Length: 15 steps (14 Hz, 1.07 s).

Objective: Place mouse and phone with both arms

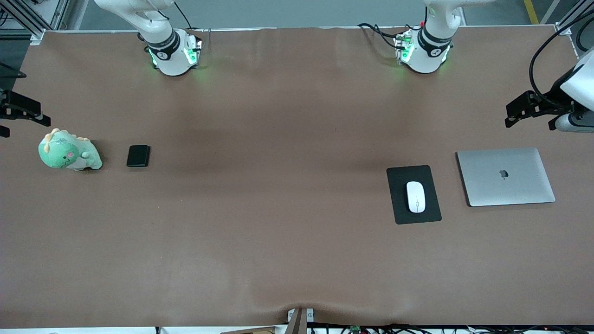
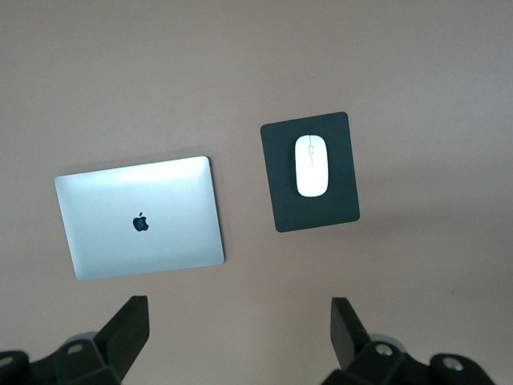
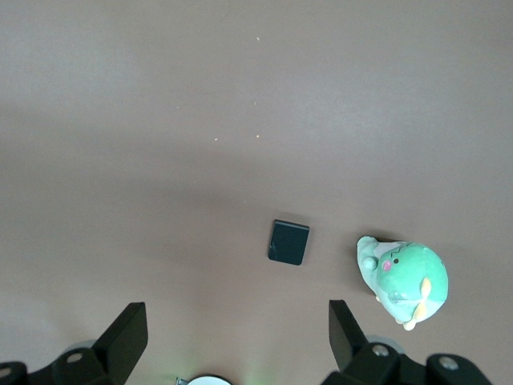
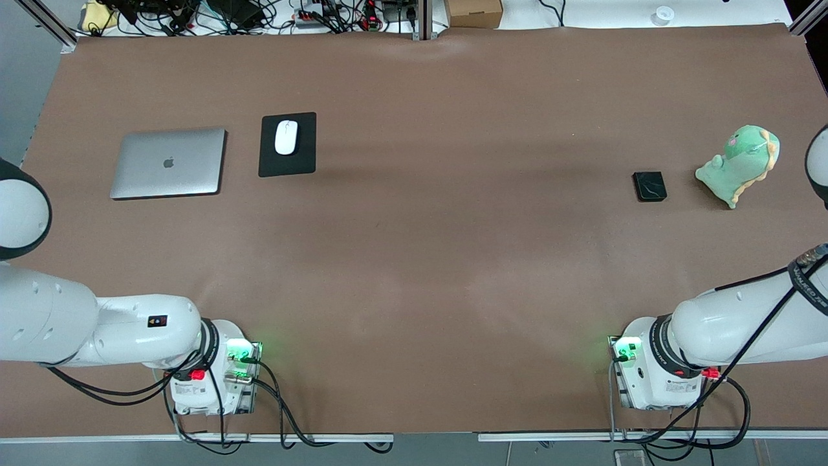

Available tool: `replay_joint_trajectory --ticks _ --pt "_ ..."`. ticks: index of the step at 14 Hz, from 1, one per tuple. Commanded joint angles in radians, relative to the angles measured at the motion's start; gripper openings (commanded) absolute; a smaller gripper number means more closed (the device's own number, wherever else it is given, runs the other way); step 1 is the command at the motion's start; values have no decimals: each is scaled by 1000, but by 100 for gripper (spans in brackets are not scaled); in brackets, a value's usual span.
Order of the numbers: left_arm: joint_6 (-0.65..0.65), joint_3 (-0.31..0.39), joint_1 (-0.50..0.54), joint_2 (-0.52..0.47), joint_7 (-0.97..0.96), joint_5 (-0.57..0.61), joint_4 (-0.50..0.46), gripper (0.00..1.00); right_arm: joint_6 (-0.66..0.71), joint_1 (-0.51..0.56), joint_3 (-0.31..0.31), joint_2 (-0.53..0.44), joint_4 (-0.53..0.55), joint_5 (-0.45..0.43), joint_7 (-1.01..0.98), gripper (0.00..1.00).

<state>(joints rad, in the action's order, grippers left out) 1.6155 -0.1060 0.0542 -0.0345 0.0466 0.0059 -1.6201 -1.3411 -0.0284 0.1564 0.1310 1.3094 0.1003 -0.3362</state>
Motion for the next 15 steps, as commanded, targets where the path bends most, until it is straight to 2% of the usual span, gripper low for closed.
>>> replay_joint_trajectory --ticks 1,6,10,15 --pt "-29 -6 6 -1 -10 9 22 100 -16 31 -53 -105 116 -31 38 100" --pt "-43 -8 4 7 -13 5 19 100 -44 36 -121 -152 186 -97 109 100" --pt "-77 -8 6 2 -14 6 20 100 -59 38 -121 -192 225 -106 106 100" --pt "-75 -6 6 4 -16 5 20 100 -56 48 -117 -174 177 -108 95 100"
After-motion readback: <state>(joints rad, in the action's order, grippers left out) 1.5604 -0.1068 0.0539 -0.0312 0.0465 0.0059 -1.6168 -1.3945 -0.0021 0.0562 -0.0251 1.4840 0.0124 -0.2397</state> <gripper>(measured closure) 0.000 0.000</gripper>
